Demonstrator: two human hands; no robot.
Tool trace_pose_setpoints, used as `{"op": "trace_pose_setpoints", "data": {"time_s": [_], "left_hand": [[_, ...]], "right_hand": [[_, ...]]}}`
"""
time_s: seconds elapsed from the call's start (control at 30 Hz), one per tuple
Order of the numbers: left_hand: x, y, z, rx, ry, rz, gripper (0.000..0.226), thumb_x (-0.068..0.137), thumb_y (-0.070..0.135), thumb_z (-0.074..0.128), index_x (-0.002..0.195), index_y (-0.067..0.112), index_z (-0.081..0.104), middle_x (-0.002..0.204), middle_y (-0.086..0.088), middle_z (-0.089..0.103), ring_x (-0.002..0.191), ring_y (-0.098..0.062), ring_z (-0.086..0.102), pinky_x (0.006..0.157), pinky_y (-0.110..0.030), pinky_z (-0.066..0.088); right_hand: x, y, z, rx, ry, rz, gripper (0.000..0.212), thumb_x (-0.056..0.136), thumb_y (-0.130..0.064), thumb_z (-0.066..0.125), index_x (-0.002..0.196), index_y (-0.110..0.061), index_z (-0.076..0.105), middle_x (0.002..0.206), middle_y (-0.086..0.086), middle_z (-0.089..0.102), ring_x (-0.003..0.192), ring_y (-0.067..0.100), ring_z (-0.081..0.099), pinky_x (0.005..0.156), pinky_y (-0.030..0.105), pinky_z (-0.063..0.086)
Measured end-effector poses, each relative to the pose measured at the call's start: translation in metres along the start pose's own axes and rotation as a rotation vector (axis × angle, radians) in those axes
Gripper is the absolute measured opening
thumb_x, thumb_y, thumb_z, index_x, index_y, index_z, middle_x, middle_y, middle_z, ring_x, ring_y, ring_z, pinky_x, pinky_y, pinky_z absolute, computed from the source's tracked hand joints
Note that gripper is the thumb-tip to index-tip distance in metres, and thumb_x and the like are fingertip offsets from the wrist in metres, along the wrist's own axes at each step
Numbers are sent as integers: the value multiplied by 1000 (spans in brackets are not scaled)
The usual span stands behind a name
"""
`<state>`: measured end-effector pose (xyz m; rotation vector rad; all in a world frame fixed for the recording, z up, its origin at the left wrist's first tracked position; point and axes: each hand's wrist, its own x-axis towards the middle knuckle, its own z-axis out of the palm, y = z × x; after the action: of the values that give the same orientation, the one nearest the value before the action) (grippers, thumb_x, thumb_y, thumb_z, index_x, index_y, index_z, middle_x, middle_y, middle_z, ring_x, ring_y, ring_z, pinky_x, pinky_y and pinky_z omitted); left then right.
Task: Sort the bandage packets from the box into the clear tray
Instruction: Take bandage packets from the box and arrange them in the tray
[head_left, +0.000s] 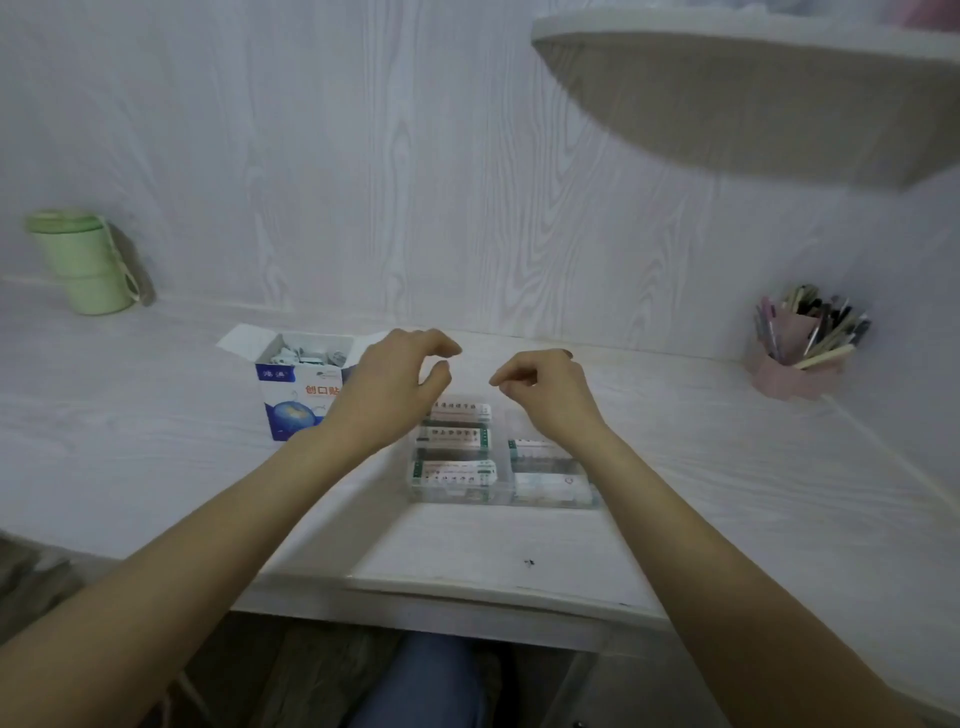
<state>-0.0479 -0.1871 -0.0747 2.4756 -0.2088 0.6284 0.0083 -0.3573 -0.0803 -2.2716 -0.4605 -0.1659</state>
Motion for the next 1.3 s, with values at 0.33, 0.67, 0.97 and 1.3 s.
{"op": "trace_pose_setpoints", "data": {"time_s": [0.33,0.67,0.97,1.3], "left_hand": [[20,-97,-74,139,-95,-290,31,97,13,47,127,16,56,134,-6,53,114,-20,51,85,-24,38],[29,-129,-102,99,-492,-239,54,90,31,61,139,15,44,136,0,53,119,-14,50,91,-21,39],[24,-137,-100,-68,-459,-172,39,90,23,63,128,22,57,122,4,63,105,-9,56,89,-25,45],[24,-146,-95,-82,-411,-261,56,86,33,66,137,16,50,134,0,56,120,-14,51,91,-24,44]], "right_hand": [[46,-89,65,-44,-80,-240,21,91,-5,57,106,-8,70,106,6,69,96,16,62,81,15,41],[80,-130,123,-475,-223,-148,15,85,-9,60,94,-12,71,95,9,68,83,25,65,65,30,50],[84,-135,140,-656,-205,-230,11,89,-9,53,95,-9,63,94,9,67,82,26,64,70,33,51],[77,-123,99,123,-162,7,16,90,-5,57,76,-12,54,78,14,67,55,16,61,37,23,35]]}}
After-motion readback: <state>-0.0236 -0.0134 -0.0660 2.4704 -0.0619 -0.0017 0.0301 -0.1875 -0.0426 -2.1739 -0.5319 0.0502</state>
